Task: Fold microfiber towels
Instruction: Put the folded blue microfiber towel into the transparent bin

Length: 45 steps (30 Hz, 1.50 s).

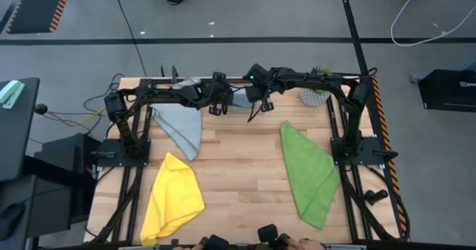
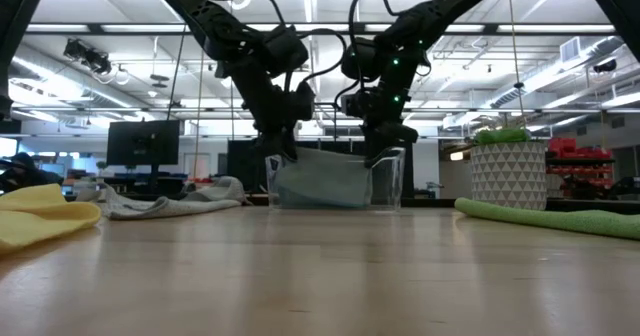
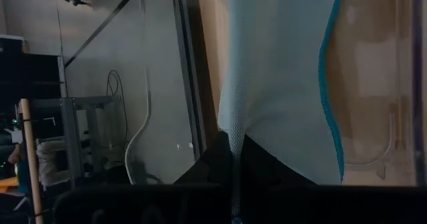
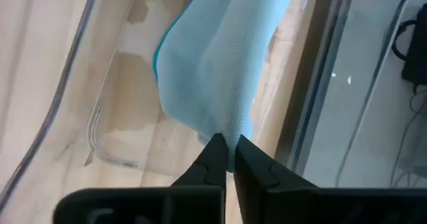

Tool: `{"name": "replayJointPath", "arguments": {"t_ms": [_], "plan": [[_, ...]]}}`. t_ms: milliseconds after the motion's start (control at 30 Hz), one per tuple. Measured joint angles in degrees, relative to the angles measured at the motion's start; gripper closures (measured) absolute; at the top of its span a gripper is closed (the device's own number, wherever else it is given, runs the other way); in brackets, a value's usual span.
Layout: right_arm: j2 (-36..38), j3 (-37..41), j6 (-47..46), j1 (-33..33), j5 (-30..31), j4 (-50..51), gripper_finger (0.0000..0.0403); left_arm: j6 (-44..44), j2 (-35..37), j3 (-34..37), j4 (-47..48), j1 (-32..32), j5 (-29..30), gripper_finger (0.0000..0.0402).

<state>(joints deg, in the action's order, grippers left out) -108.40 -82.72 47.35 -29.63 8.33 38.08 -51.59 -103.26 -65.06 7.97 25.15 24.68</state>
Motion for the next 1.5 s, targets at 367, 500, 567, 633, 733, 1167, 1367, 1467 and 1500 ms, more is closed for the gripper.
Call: {"name": "replayJointPath", "arguments": {"t_ms": [367,500,567,633,733,1167,1367,1467,1500], "plan": [[5.22,-0.11,-4.6,-3.15,-9.9,-0.45,0.0394,4.35,2.29,-2.49,4.75,2.04,-5.28,0.0393],[7.82,-0.15,-10.21,-5.86,-19.82,-0.41,0.0389,13.2,2.77,-7.61,12.58,5.06,-18.72,0.0393],[7.9,-0.17,-12.77,-6.94,-22.54,-0.38,0.0391,16.41,2.82,-8.92,13.4,6.51,-21.77,0.0393],[7.36,-0.17,-14.89,-7.65,-23.58,0.0,0.0392,19.51,2.84,-9.4,13.72,7.78,-23.34,0.0393],[5.64,-0.19,-18.57,-8.01,-23.91,0.01,0.039,22.93,2.5,-9.53,15.29,9.47,-25.31,0.0393],[4.46,-0.2,-32.85,-8.54,-29.62,1.56,0.039,26.69,0.37,-10.37,19.95,8.93,-26.42,0.0393],[3.47,-0.15,-36.49,-8.78,-29.55,0.92,0.0389,27.34,-1.73,-10.4,19.54,9.54,-27.93,0.0393],[3.17,-0.15,-37.26,-9.07,-28.33,0.96,0.0389,29.23,-2.98,-10.4,18.18,10.44,-28.13,0.039],[3.11,-0.14,-37.32,-9.26,-27.73,1.08,0.0389,29.9,-3.4,-10.4,17.06,10.65,-27.78,0.0384]]}}
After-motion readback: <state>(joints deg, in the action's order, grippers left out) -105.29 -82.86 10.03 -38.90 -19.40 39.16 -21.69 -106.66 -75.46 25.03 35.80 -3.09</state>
